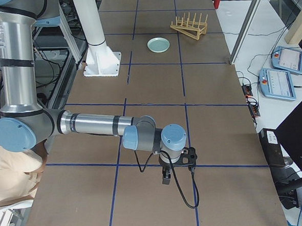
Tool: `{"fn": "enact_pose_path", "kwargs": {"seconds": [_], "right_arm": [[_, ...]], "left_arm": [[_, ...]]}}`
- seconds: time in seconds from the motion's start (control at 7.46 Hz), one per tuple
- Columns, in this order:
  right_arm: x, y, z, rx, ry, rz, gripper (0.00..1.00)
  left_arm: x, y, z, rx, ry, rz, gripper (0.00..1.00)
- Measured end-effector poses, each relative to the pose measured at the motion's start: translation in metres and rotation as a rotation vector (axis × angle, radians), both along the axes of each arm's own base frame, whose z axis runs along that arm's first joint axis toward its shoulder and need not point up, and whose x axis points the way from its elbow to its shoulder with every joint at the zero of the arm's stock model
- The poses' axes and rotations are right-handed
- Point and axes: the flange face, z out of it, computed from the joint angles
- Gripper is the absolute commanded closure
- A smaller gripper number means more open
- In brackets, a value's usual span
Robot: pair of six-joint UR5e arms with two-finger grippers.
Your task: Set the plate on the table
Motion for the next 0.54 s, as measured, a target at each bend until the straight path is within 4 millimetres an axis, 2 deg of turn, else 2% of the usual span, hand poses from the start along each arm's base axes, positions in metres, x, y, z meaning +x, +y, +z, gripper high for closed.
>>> {"fn": "enact_pose_path", "kwargs": {"seconds": [0.54], "right_arm": [[0.0,-0.0001,-0.0004,0.001,0.0,0.0,0.0]], "left_arm": [[0.0,-0.0001,-0.0018,0.003,-0.001,0.0,0.0]]}}
